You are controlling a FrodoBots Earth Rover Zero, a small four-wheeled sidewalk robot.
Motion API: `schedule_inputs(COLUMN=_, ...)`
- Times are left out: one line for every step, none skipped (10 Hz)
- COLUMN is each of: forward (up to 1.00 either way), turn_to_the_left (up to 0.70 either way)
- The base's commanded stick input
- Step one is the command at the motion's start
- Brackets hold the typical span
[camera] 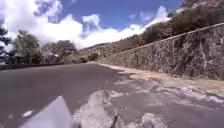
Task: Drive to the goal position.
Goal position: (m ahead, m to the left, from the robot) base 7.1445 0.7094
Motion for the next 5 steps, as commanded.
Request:
schedule_inputs(forward=0.45, turn_to_the_left=0.0)
schedule_inputs(forward=0.45, turn_to_the_left=0.0)
schedule_inputs(forward=0.45, turn_to_the_left=0.0)
schedule_inputs(forward=0.45, turn_to_the_left=0.0)
schedule_inputs(forward=0.45, turn_to_the_left=0.0)
